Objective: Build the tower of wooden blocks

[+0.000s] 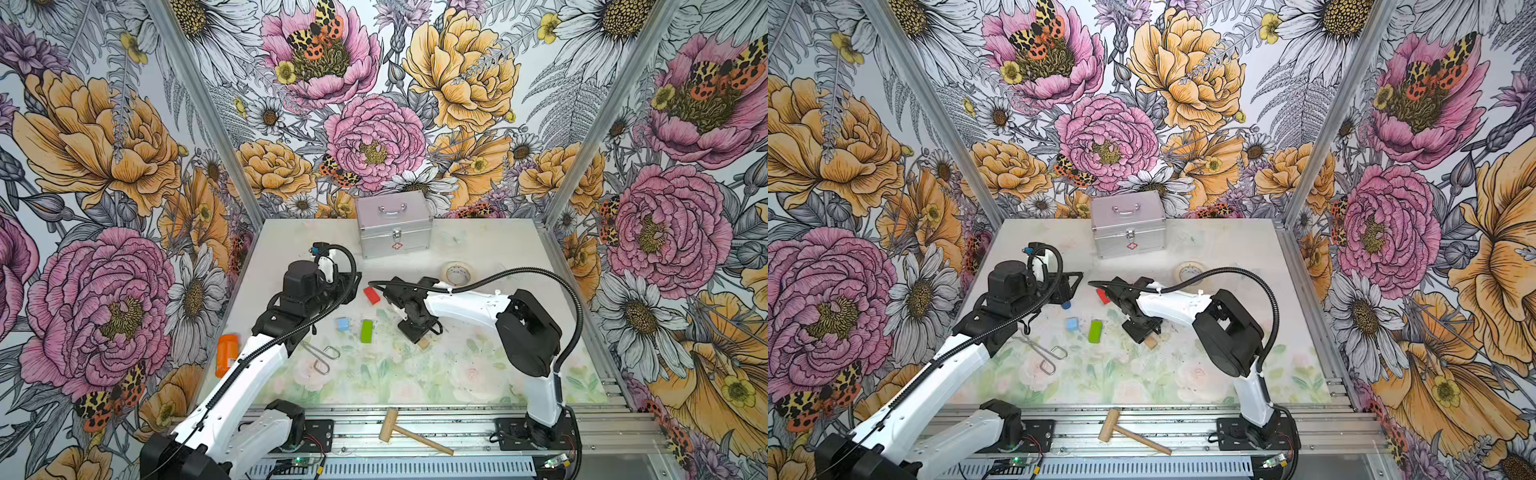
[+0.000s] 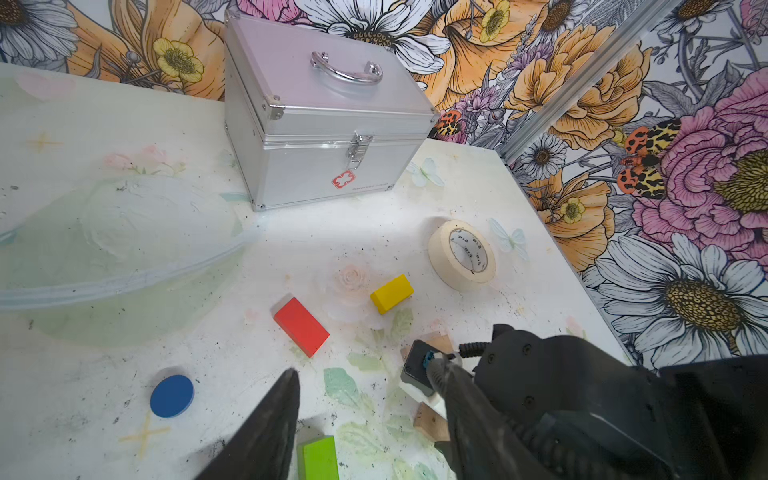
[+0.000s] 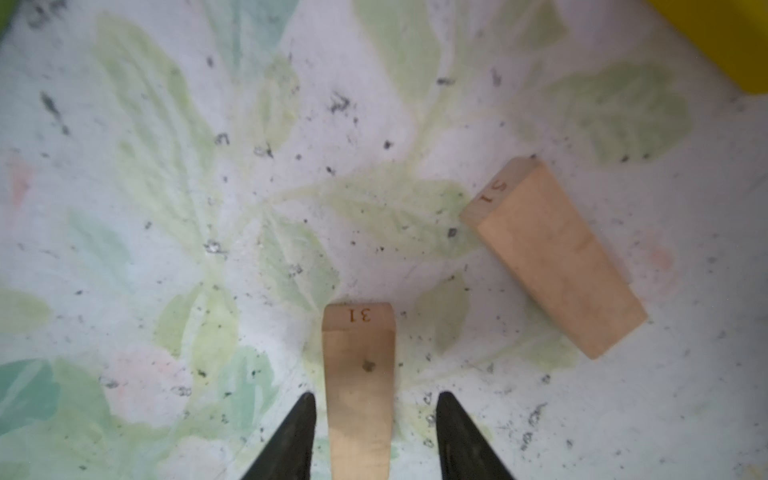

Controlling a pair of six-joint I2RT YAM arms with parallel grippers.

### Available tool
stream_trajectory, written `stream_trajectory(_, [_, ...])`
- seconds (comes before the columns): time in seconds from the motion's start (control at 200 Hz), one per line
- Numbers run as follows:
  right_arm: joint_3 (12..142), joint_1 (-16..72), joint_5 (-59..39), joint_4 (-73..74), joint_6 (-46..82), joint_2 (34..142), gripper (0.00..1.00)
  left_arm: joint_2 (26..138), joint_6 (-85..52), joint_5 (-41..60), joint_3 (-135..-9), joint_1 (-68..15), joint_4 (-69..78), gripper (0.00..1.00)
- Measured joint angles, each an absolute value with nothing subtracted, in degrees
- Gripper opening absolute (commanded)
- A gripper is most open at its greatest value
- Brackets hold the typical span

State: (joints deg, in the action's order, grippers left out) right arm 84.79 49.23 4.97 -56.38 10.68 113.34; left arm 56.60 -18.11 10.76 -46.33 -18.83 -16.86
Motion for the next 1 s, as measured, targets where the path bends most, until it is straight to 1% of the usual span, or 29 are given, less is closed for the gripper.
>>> stream_trajectory(0.04, [84.8, 49.2, 5.3, -56.3, 11.1, 111.7, 0.54, 56.6, -18.1, 10.8, -46.3, -18.8, -16.9, 0.57])
stream_trajectory(0.12, [84.8, 49.2, 5.8, -56.4, 11.7, 108.0, 0.55, 56.6, -18.1, 10.8, -46.3, -18.8, -16.8, 0.58])
stream_trajectory(0.17, [84.8, 49.2, 5.9, -56.5, 12.3, 105.4, 0.53, 56.6, -18.1, 10.8, -46.3, -18.8, -16.9, 0.58])
stream_trajectory(0.185, [84.8, 49.2, 6.0, -56.5, 12.6, 104.7, 0.51, 56.6, -18.1, 10.8, -46.3, -18.8, -16.8, 0.58])
stream_trajectory(0.21, [84.8, 49.2, 6.0, -56.6, 12.9, 103.5, 0.46, 56.6, -18.2, 10.8, -46.3, -18.8, -16.9, 0.58])
stream_trajectory(0.22, [84.8, 49.2, 6.0, -56.6, 13.2, 103.0, 0.41, 56.6, -18.2, 10.8, -46.3, -18.8, -16.8, 0.58])
stream_trajectory(0.225, [84.8, 49.2, 6.0, -56.6, 13.4, 102.8, 0.41, 56.6, -18.2, 10.8, -46.3, -18.8, -16.8, 0.58])
stream_trajectory(0.245, [84.8, 49.2, 6.0, -56.6, 13.5, 101.8, 0.33, 56.6, -18.2, 10.9, -46.3, -18.8, -16.8, 0.58])
stream_trajectory(0.25, [84.8, 49.2, 6.0, -56.6, 13.7, 101.7, 0.33, 56.6, -18.2, 10.9, -46.3, -18.8, -16.9, 0.58])
stream_trajectory(0.3, [84.5, 49.2, 5.6, -56.4, 14.9, 99.8, 0.15, 56.6, -18.3, 11.0, -46.3, -18.8, -16.8, 0.58])
stream_trajectory(0.31, [84.3, 49.2, 5.6, -56.4, 15.0, 99.4, 0.11, 56.6, -18.3, 11.0, -46.3, -18.8, -16.8, 0.58])
stream_trajectory(0.315, [84.2, 49.2, 5.5, -56.4, 15.5, 99.2, 0.07, 56.6, -18.3, 11.0, -46.3, -18.8, -16.8, 0.58])
stream_trajectory(0.325, [84.1, 49.2, 5.5, -56.3, 15.7, 98.9, 0.06, 56.6, -18.3, 11.0, -46.3, -18.8, -16.8, 0.58])
stream_trajectory(0.345, [83.6, 49.2, 5.2, -56.2, 16.0, 98.3, 0.00, 56.6, -18.3, 11.1, -46.3, -18.8, -16.8, 0.58])
stream_trajectory(0.465, [77.9, 49.2, 3.0, -54.4, 19.9, 96.9, 0.00, 56.6, -18.6, 11.4, -46.3, -18.8, -16.8, 0.58])
stream_trajectory(0.656, [67.0, 50.1, -2.2, -49.7, 26.1, 98.6, 0.00, 56.7, -19.2, 11.4, -46.3, -18.8, -16.8, 0.58])
stream_trajectory(0.996, [66.2, 51.1, -7.3, -41.1, 30.7, 100.6, 0.00, 56.8, -19.2, 11.4, -46.3, -18.8, -16.8, 0.58])
